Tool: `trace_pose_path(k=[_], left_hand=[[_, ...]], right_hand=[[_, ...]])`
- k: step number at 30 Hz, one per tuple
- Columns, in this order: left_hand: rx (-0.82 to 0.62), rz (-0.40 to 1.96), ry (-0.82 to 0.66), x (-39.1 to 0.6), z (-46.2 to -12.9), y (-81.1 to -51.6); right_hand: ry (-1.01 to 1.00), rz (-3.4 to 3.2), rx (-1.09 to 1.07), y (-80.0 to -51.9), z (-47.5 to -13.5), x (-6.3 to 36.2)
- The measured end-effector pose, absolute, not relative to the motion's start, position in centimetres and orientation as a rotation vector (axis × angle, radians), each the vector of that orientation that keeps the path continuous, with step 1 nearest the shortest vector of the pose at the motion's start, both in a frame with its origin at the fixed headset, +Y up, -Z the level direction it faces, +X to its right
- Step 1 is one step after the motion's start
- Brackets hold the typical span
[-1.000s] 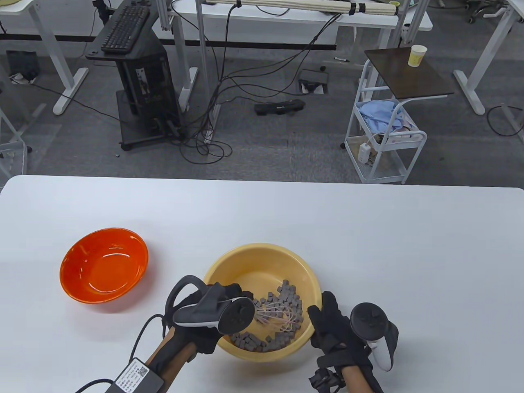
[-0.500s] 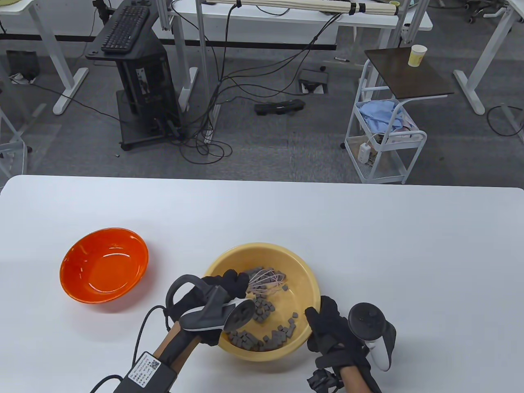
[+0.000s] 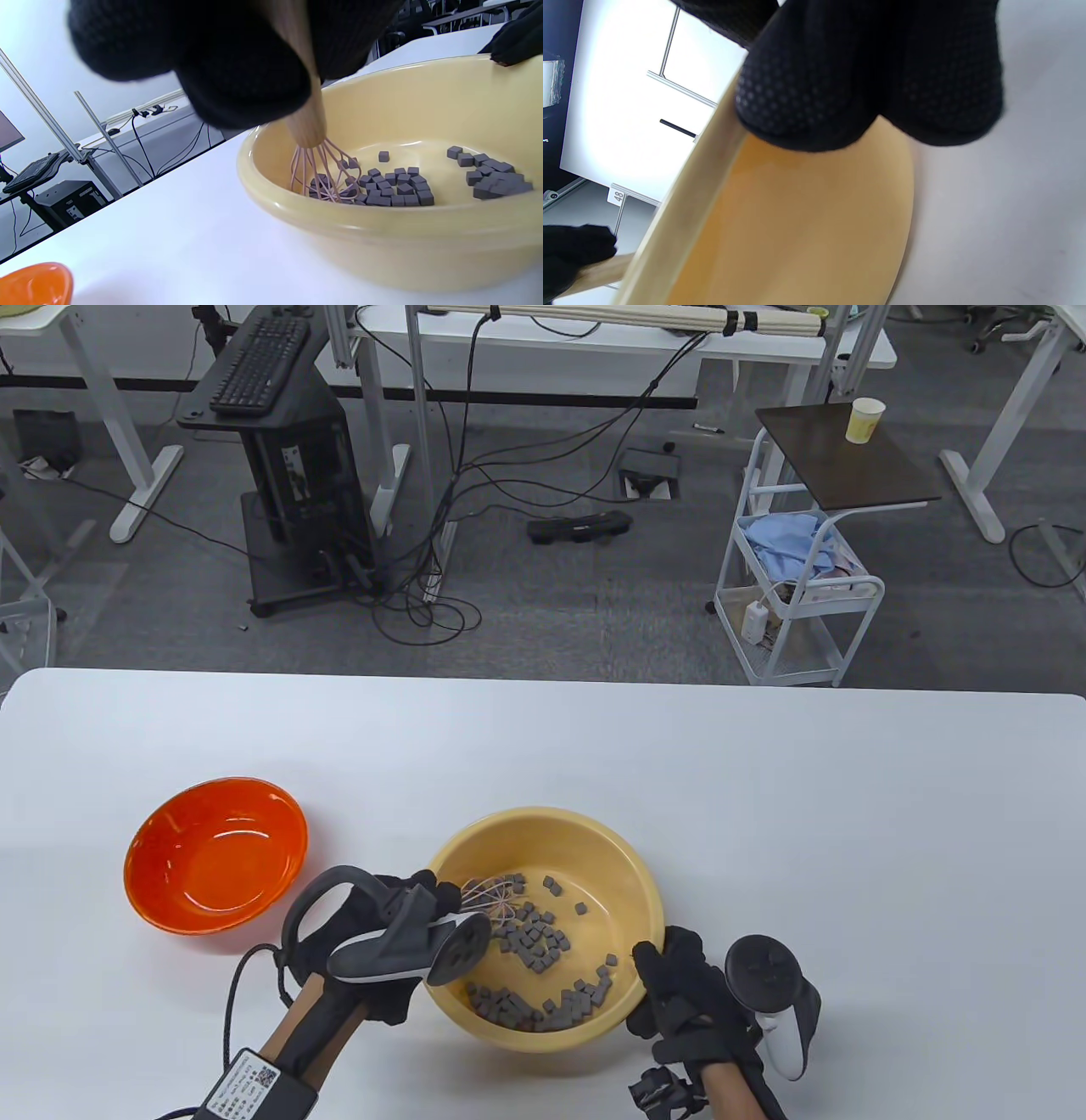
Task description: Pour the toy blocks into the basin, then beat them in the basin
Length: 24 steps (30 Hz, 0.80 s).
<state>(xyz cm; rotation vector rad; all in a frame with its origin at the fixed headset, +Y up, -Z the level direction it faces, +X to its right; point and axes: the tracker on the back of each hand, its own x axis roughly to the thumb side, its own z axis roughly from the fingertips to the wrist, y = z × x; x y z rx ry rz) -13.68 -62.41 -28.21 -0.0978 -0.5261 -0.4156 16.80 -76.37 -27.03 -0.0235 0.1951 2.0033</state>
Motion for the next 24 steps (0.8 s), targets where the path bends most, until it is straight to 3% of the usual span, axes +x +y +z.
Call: trace_pose_path(k=[10,24], left_hand=[[-0.267,-0.307,-0.636,-13.4,-27.4,-60.7],[-0.261,-0.150,-0.726,-11.1,-27.6,-62.8]], right_hand=[[0.183,2.010,-0.029,-76.4,-27.0,16.8],[0.194,1.984,-0.023,-76.4,-26.9,16.9]])
